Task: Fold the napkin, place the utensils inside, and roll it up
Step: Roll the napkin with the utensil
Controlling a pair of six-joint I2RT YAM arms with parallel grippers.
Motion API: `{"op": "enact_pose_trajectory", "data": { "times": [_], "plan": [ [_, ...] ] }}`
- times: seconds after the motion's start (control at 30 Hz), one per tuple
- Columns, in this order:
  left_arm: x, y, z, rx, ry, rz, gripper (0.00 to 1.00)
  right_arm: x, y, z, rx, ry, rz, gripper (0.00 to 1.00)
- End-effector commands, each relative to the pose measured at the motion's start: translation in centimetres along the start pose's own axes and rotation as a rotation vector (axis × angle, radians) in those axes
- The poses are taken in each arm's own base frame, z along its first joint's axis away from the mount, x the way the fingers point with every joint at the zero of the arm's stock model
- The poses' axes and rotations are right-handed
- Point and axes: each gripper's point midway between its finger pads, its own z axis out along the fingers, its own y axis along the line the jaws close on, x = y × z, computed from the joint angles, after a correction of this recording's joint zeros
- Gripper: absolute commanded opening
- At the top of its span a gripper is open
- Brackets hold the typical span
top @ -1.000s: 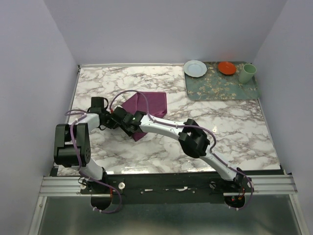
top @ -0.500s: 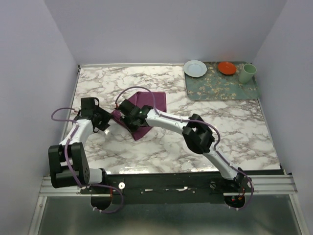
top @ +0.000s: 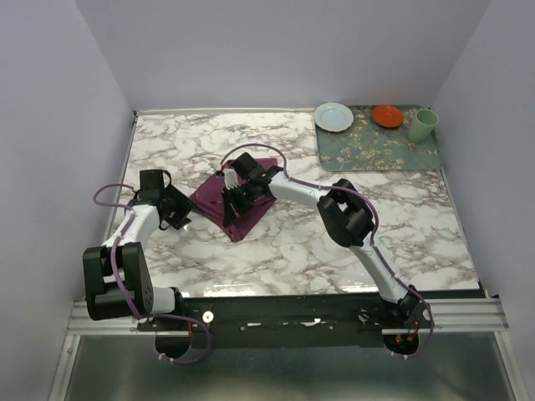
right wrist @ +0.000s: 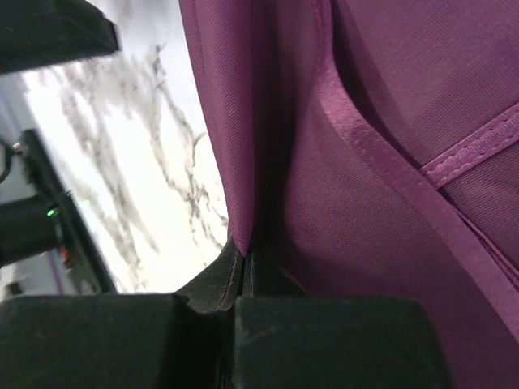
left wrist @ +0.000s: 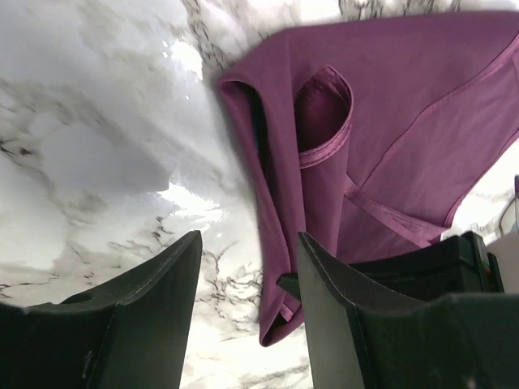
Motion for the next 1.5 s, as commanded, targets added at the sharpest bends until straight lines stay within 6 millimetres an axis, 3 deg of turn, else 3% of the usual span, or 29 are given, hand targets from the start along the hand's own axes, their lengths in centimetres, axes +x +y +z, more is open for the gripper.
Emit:
{"op": "enact_pose_trajectory", "data": {
  "times": [0.0,0.23,0.6,0.7,0.8,0.9,1.0,1.1,1.23,1.27,1.47],
  "plan": [
    [2.6,-0.6,0.5,0.052,0.114,-0.031,0.59,7.4,-2.2,2.7,-0.048,0.217,0.137,0.01],
    [2.8,-0.9,1.2,0.050,0.130,-0.007,0.58,7.1,-2.3,2.7,-0.052,0.212,0.137,0.01],
    [4.2,-1.2,2.3,0.104,0.169,-0.016,0.42,7.0,-2.7,3.1,-0.041,0.209,0.145,0.02],
    [4.4,-1.2,2.2,0.120,0.170,0.003,0.45,6.8,-2.7,2.9,-0.026,0.201,0.138,0.03],
    [4.1,-1.3,1.8,0.129,0.146,0.016,0.52,6.2,-2.3,2.3,-0.019,0.184,0.123,0.05],
    [4.3,-1.2,1.4,0.127,0.151,0.006,0.52,5.4,-1.9,1.5,0.021,0.168,0.100,0.11],
    [4.4,-1.0,1.0,0.125,0.142,0.007,0.52,4.2,-0.7,0.6,0.076,0.152,0.047,0.24],
    [3.4,-0.9,0.2,0.116,0.073,0.020,0.52,3.1,0.5,0.0,0.135,0.143,-0.001,0.35],
    [0.0,0.1,-1.6,-0.005,-0.092,0.038,0.53,2.4,0.2,-0.9,0.290,0.121,-0.050,0.49],
    [-0.9,-0.3,-2.1,-0.017,-0.125,0.042,0.54,2.3,0.2,-1.2,0.317,0.115,-0.055,0.50],
    [-4.0,1.9,-4.9,-0.174,-0.303,-0.005,0.55,0.8,0.3,-2.7,0.501,0.046,-0.135,0.58]
  ]
}}
